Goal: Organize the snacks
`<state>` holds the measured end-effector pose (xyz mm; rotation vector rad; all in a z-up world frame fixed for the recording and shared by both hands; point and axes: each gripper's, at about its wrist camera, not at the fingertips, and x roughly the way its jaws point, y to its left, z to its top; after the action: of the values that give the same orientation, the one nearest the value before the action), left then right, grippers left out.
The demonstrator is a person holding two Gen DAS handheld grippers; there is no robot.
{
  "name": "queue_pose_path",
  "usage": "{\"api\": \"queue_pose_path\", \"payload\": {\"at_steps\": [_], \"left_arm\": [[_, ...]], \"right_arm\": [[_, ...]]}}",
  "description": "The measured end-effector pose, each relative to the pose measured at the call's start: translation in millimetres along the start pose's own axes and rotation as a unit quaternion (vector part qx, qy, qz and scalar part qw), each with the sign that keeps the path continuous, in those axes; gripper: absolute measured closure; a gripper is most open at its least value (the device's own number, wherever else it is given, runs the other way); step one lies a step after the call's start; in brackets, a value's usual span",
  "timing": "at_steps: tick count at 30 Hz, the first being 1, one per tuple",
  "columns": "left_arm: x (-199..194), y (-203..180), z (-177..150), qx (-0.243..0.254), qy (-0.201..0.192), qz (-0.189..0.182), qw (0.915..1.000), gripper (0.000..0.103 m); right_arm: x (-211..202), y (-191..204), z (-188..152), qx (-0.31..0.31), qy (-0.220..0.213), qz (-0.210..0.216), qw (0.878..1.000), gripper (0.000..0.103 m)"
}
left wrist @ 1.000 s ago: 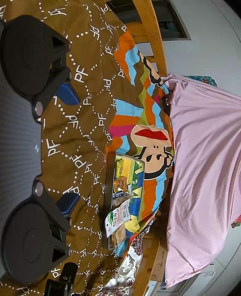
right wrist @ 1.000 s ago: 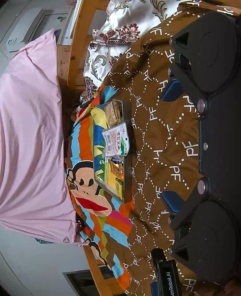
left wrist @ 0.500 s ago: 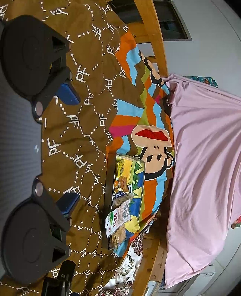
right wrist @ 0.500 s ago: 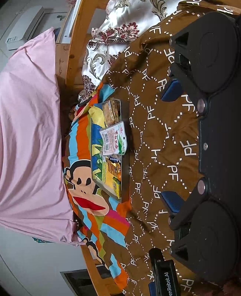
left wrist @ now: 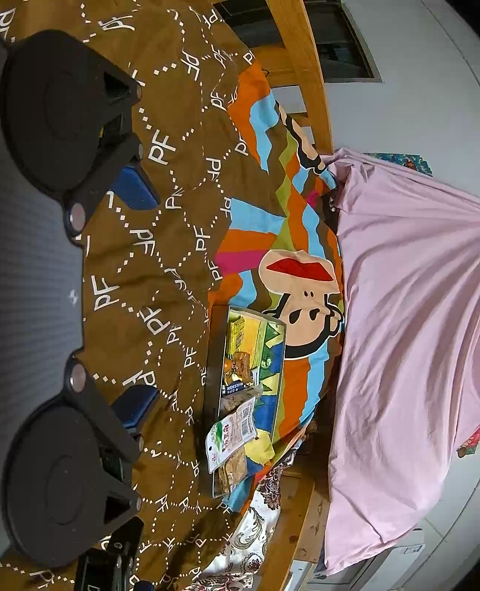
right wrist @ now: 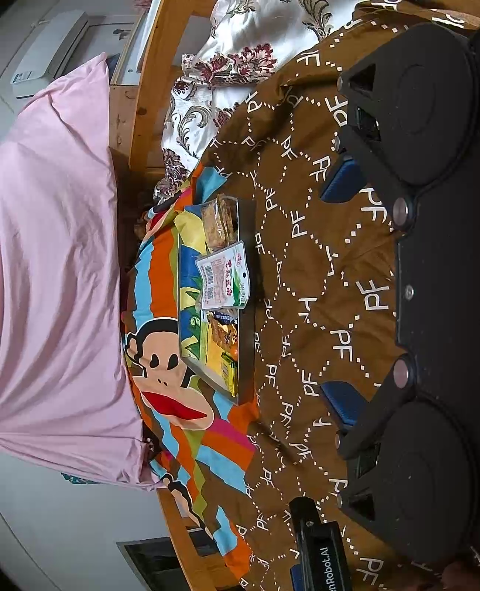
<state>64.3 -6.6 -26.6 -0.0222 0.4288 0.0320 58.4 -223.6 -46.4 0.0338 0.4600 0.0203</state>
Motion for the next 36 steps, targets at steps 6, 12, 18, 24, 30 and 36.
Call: {"api": "queue_pose_path", "payload": {"at_steps": [6, 12, 18, 24, 30, 36], "left_arm": [[0.3, 0.0, -0.1, 0.0, 0.001, 0.0, 1.0, 0.0], [0.5, 0.0, -0.1, 0.0, 0.0, 0.0, 1.0, 0.0], [0.6, 0.6, -0.3, 0.0, 0.0, 0.0, 1.0, 0.0], [0.6, 0.5, -0.5, 0.0, 0.0, -0.001, 1.0, 0.0], [0.5, 0.4, -0.5, 0.0, 0.0, 0.0, 1.0, 0.0], [0.7, 0.2, 0.7, -0.012, 0.012, 0.013, 0.9998, 0.0]], "right_arm": [[0.2, 0.2, -0.4, 0.0, 0.001, 0.0, 1.0, 0.001], [1.1, 0.4, -1.4, -0.002, 0.003, 0.0, 1.0, 0.001], [1.2, 0.4, -1.2, -0.002, 0.003, 0.0, 1.0, 0.001], [1.3, 0.7, -1.3, -0.002, 0.004, -0.001, 1.0, 0.001], [1.7, 0.6, -1.6, -0.003, 0.005, -0.001, 1.0, 0.001], [1.6, 0.7, -1.2, -0.003, 0.005, -0.001, 1.0, 0.001]]}}
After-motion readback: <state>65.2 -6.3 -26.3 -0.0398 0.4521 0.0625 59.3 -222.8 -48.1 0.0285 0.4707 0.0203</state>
